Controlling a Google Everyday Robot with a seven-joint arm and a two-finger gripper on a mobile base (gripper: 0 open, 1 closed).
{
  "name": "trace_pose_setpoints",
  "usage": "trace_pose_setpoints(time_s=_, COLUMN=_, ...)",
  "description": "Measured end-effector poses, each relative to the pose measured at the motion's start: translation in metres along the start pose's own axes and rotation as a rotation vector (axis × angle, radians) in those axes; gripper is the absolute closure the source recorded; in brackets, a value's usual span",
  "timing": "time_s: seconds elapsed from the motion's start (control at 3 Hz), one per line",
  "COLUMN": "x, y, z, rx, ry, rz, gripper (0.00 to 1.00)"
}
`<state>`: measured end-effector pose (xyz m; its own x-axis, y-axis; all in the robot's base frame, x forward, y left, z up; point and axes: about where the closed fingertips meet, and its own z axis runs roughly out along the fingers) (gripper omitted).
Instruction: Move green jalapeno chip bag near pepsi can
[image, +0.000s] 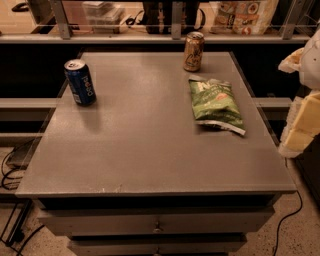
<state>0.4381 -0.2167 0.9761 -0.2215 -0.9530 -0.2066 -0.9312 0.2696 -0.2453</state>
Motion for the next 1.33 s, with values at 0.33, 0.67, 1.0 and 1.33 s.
trace_pose_setpoints(time_s=0.33, x=0.0, y=0.0, z=0.0, rx=0.0, ry=0.0, rz=0.0, gripper=0.0)
trace_pose_setpoints(time_s=0.67, x=-0.004, y=-0.006, z=0.015, rx=-0.05, ry=-0.077, rz=-0.013, gripper=0.0)
trace_pose_setpoints(time_s=1.0, x=-0.017, y=-0.017, z=0.049, rx=-0.138, ry=-0.228, rz=-0.029, gripper=0.0)
trace_pose_setpoints(time_s=1.33, x=-0.028, y=-0.034, z=0.08, rx=-0.18, ry=-0.348, rz=-0.003, gripper=0.0)
